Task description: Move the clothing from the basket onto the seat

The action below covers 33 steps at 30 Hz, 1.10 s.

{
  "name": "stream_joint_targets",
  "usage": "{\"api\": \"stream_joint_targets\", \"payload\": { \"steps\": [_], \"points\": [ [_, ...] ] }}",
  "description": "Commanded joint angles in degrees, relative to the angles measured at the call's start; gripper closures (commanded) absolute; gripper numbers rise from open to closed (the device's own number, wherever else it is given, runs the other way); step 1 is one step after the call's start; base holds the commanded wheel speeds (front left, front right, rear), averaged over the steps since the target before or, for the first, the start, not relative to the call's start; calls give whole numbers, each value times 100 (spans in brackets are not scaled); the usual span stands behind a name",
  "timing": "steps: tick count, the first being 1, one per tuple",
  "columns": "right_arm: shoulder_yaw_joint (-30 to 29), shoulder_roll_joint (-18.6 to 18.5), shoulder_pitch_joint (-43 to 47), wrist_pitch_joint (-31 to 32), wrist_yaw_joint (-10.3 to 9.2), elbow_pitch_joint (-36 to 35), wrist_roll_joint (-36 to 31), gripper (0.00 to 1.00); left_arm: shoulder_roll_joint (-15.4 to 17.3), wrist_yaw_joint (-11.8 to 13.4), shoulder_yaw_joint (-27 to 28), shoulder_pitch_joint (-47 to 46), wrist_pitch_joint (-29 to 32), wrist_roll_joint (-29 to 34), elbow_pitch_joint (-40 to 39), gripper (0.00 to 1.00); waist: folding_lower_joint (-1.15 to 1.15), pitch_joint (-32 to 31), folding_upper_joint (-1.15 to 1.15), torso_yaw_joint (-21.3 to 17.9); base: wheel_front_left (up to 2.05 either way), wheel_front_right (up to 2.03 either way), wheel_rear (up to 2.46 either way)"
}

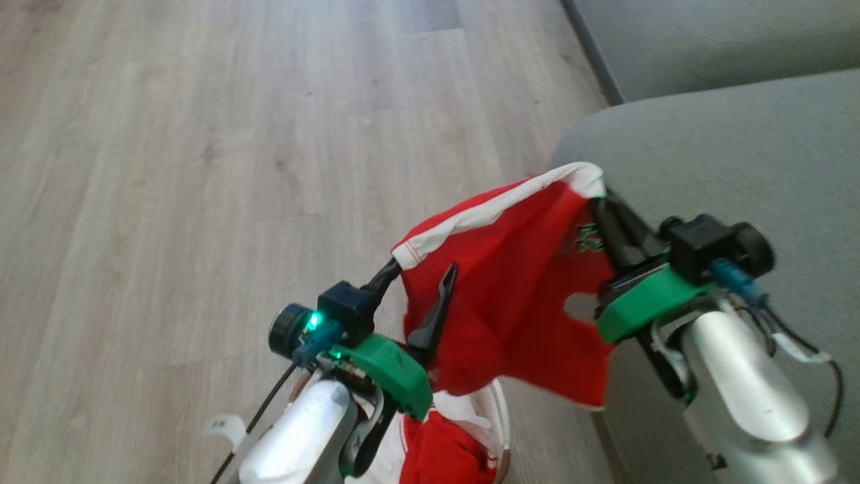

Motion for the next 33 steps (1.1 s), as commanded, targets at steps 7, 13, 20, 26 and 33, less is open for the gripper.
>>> {"api": "stream_joint_targets", "payload": {
  "steps": [7,13,20,26,33],
  "points": [
    [-394,-271,-184,-38,-2,-470,-154,100,32,-51,359,19,-77,153,-228,0,0,89,0,-673,0,0,0],
    [-528,-421,-156,16,-2,-641,-197,100,5,-112,421,103,-77,261,-265,0,0,142,0,-1160,0,0,0],
    [-536,-575,-139,152,-2,-814,-191,100,-26,-180,402,120,-77,364,-304,0,0,220,0,-1595,0,0,0],
    [-486,-675,-171,221,-2,-865,-152,100,-38,-211,376,126,-77,405,-293,0,0,283,0,-1800,0,0,0],
    [-156,-837,-552,518,-2,-655,85,100,-45,-235,330,110,-77,481,-300,0,0,435,0,-1785,0,0,0]
  ]
}}
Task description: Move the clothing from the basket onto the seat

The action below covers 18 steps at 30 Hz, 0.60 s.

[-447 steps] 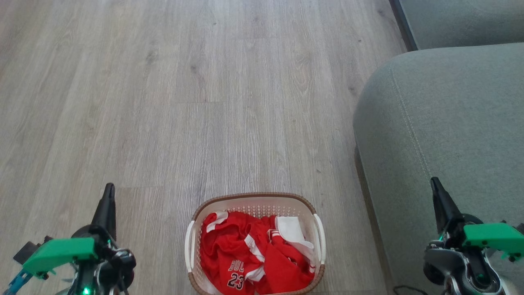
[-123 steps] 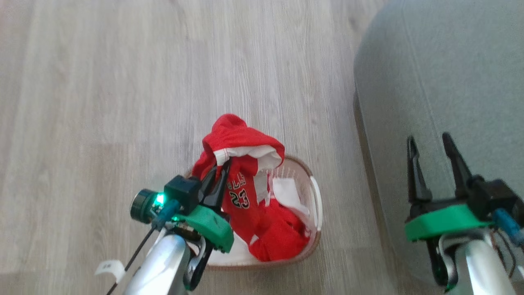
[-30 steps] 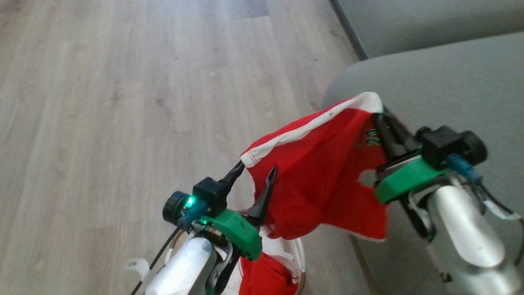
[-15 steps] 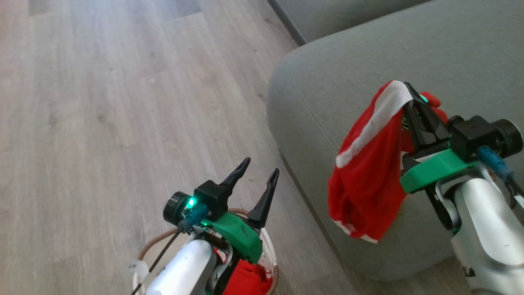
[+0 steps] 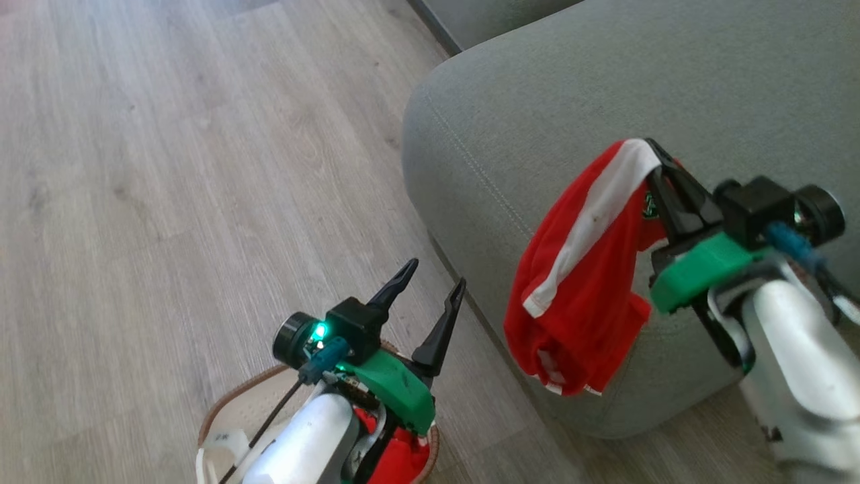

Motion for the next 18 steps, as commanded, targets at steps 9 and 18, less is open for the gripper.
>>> {"api": "stream_joint_targets", "payload": {
  "steps": [9,18],
  "points": [
    [523,-429,-2038,346,-2,642,717,100,41,12,354,-359,-72,181,-328,0,0,487,0,355,0,0,0],
    [415,-1031,-4140,405,-2,1761,939,100,290,5,426,-868,-41,464,-692,0,0,1480,0,775,0,0,0]
  ]
}}
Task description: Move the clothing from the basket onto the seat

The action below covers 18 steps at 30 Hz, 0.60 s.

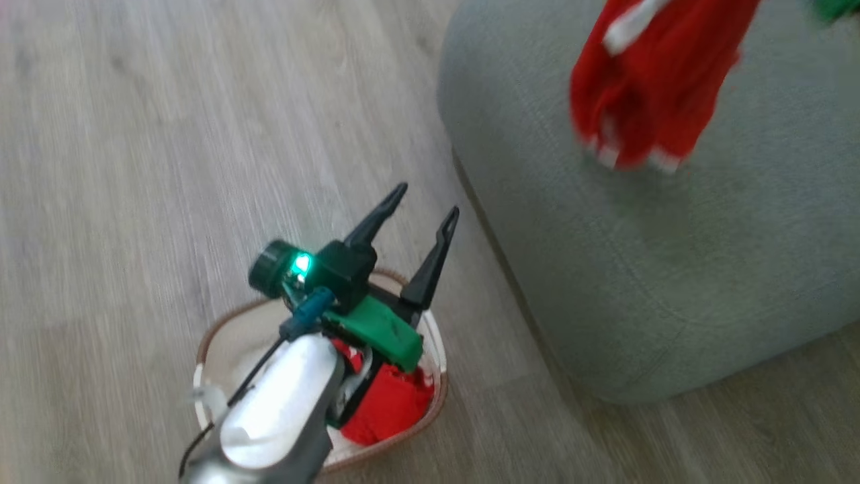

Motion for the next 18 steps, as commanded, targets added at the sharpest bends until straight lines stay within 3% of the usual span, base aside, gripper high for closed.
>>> {"api": "stream_joint_targets", "payload": {
  "steps": [1,10,18],
  "points": [
    [-76,-137,-334,-13,-2,-23,15,100,104,-6,205,-297,-21,66,-253,0,-1,433,0,239,0,0,0],
    [-523,-867,-1845,-162,-2,815,-384,100,234,-9,48,-878,275,394,-715,0,-1,1456,0,471,0,0,0],
    [-1370,-879,-2041,-435,-2,1671,-562,100,274,-36,-71,-1174,459,540,-901,0,-1,2100,0,587,0,0,0]
  ]
}}
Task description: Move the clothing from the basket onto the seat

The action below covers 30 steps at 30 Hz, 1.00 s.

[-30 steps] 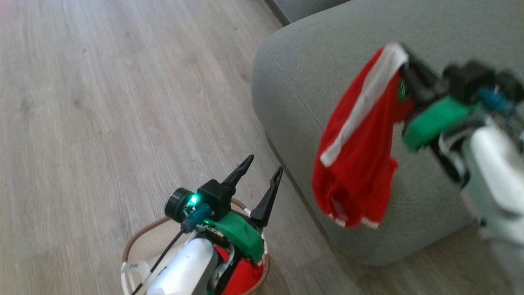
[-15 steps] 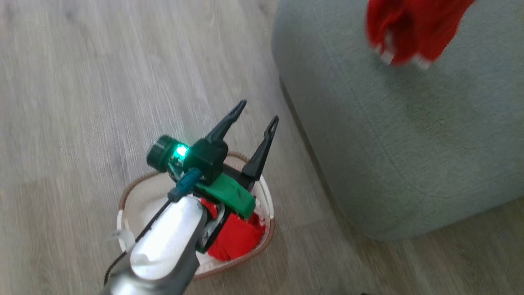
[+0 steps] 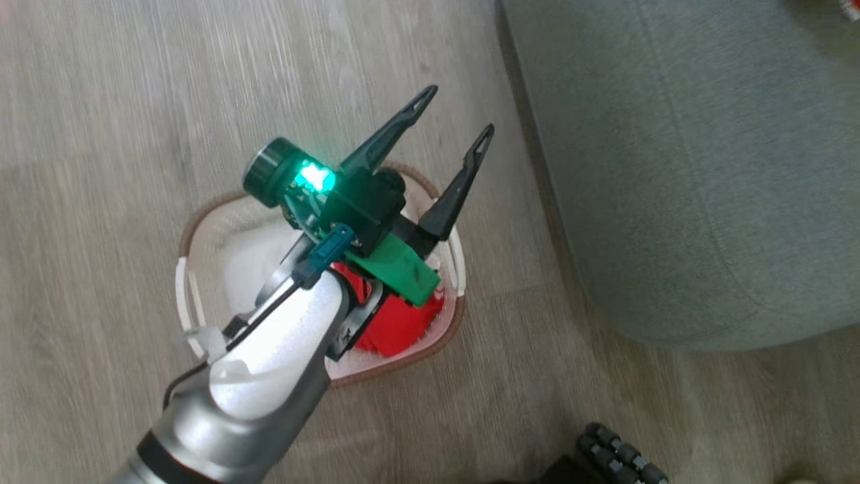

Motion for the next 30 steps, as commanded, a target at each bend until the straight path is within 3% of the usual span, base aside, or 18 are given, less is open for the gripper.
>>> {"api": "stream_joint_targets", "payload": {
  "steps": [1,11,18,19,20,21,30],
  "points": [
    [-146,-16,24,-114,-2,-15,-31,100,104,-25,142,-197,41,69,-239,0,-2,343,0,107,0,0,0],
    [-540,882,679,-521,-2,996,-198,100,288,35,117,-306,208,167,-379,0,-2,891,0,131,0,0,0],
    [-438,1284,984,-564,-2,1400,-359,100,347,64,110,-310,220,144,-383,0,-2,978,0,171,0,0,0],
    [-426,1310,1013,-567,-2,1420,-366,94,349,67,110,-310,216,136,-377,0,-2,974,0,177,0,0,0],
    [-411,1334,1047,-569,-2,1441,-370,43,350,72,110,-310,211,127,-369,0,-2,964,0,183,0,0,0],
    [-378,1366,1086,-570,-2,1469,-374,2,351,78,113,-308,205,116,-359,0,-2,951,0,186,0,0,0],
    [181,1309,1538,-573,-2,1106,-164,0,236,146,126,-242,-11,-36,-196,0,-2,573,0,258,0,0,0]
  ]
}}
